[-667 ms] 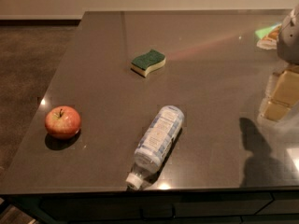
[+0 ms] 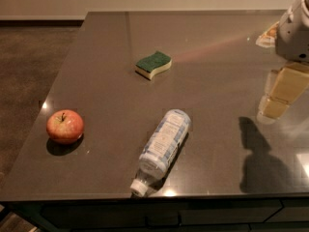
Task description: Pick sponge
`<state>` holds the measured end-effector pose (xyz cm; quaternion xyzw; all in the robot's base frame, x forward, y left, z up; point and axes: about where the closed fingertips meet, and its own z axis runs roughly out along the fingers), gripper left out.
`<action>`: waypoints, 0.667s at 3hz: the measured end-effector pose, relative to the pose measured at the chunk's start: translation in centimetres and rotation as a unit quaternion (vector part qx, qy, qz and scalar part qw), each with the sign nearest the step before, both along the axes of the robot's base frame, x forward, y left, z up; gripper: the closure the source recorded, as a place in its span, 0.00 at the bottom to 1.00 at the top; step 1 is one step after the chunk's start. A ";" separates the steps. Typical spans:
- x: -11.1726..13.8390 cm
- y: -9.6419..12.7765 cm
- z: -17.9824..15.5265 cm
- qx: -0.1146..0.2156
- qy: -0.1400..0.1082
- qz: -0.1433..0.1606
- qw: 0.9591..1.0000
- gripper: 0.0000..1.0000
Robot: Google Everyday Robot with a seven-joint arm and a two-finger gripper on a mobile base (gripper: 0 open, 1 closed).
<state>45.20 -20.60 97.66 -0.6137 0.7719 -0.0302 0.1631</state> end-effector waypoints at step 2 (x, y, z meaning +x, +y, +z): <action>6.9 5.1 -1.1 0.033 -0.003 0.023 0.999 0.00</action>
Offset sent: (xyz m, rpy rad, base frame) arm 0.1148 0.0836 -0.0202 0.1156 0.0085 0.0606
